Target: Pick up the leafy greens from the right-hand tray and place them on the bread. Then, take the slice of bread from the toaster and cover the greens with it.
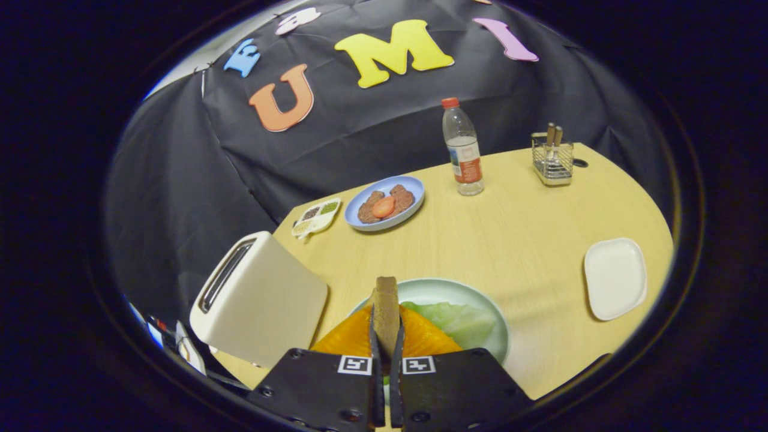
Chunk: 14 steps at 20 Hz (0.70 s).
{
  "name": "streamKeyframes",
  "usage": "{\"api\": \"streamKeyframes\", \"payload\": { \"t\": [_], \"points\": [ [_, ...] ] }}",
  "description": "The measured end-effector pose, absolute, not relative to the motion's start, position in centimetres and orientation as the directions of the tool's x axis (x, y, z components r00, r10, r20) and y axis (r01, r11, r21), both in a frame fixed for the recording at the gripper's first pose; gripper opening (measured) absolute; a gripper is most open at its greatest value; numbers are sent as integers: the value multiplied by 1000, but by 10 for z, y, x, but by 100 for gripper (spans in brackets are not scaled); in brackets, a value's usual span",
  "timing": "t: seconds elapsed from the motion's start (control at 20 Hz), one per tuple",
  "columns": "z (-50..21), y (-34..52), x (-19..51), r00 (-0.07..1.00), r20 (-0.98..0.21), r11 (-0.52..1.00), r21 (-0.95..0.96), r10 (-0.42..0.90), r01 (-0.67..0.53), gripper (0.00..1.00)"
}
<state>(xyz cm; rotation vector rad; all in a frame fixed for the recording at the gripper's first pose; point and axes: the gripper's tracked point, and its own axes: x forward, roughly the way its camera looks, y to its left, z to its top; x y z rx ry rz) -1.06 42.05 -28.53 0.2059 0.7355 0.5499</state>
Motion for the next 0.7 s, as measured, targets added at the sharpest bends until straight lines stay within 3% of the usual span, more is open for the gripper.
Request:
{"api": "streamKeyframes", "payload": {
  "t": [0.15, 0.35, 0.7],
  "points": [
    [-295, 412, -4, 616, -578, 844, 326, 535, -426, 7],
    [-306, 400, 5, 628, -578, 850, 281, 521, -446, 20],
    [-321, 367, 11, 657, -597, 882, 228, 461, -412, 62]
  ]
}}
